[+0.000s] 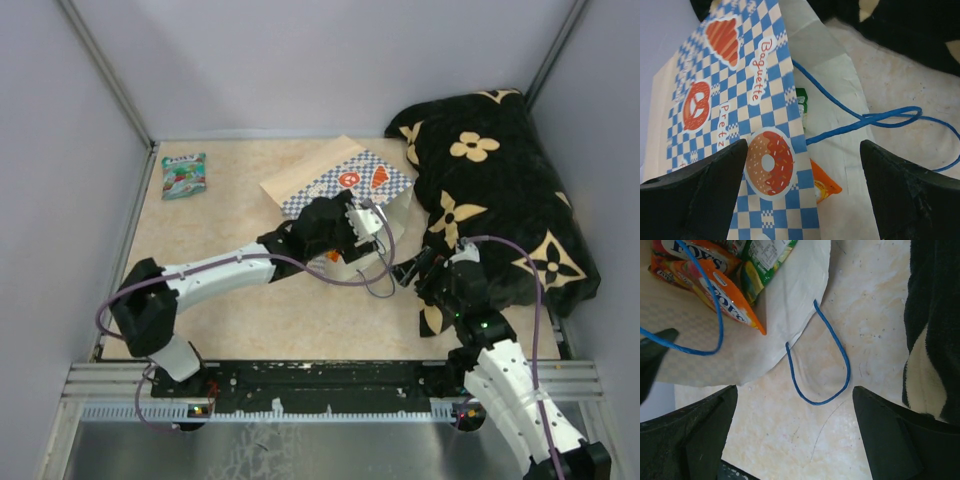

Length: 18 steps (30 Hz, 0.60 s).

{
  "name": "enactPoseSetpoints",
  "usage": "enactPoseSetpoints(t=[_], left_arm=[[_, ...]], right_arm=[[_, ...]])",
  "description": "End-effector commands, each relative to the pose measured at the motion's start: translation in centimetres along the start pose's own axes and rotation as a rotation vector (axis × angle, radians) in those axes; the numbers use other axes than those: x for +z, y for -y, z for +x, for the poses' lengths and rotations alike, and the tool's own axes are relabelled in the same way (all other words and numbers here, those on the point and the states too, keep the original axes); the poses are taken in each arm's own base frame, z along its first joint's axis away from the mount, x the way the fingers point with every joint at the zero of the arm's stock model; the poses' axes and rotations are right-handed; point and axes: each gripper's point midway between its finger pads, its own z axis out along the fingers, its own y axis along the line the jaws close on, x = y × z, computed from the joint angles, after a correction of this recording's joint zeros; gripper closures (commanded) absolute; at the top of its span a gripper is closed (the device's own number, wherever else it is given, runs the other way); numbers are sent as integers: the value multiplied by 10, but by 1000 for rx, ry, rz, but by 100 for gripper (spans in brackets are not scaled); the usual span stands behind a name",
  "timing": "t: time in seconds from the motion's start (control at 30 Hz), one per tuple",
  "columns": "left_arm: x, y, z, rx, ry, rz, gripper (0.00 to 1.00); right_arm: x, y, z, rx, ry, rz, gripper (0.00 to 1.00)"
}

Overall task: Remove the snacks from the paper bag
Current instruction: Take out the snack from the paper bag.

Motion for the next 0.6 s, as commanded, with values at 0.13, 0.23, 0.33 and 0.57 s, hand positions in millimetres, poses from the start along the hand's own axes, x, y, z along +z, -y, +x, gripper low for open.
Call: enactPoseSetpoints(t=[0.13, 0.23, 0.33, 0.57], left_arm=[[37, 15, -15, 182, 1, -14, 1], [48, 10, -22, 200, 24, -72, 1], [53, 0, -40, 216, 86, -161, 1], [44, -34, -80, 125, 208, -344, 0]], right_arm=[[-6, -8, -11, 24, 30, -25, 1], [-4, -8, -7, 33, 22, -39, 1], [-2, -7, -5, 39, 20, -46, 1], [2, -19, -17, 27, 66, -99, 1]])
